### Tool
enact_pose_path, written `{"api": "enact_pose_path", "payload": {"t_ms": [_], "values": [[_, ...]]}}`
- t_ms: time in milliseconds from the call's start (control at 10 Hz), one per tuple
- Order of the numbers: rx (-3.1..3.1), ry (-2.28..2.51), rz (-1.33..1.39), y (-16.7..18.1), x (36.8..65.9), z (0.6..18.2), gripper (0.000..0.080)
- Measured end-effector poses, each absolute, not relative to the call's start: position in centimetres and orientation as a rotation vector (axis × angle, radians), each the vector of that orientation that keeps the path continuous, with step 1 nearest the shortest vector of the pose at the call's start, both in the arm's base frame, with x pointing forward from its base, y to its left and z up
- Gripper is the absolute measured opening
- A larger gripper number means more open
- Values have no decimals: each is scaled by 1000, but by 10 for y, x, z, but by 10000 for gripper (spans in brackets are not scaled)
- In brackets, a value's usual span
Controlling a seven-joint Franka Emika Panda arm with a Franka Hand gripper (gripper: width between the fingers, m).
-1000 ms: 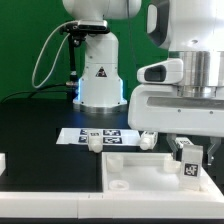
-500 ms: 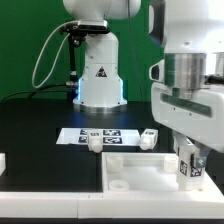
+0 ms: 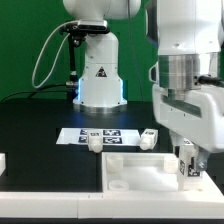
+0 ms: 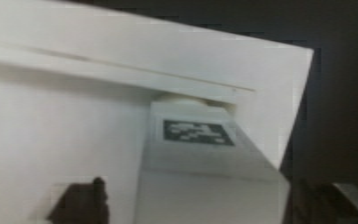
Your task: Assemble one leg
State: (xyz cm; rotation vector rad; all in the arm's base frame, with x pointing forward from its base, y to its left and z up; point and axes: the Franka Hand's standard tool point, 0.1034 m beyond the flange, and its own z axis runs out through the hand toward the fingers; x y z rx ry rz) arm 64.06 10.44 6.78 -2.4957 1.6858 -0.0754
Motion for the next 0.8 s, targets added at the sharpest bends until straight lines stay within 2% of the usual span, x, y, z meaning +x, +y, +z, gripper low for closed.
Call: {"api": "enact_pose_path", "payload": {"t_ms": [100,600,800], "values": [[-2644,1464,-68,108,638,67,633],[-2878,970,-104,109,638,67,649],[-3060,369,-228,121,641,74,649]]}}
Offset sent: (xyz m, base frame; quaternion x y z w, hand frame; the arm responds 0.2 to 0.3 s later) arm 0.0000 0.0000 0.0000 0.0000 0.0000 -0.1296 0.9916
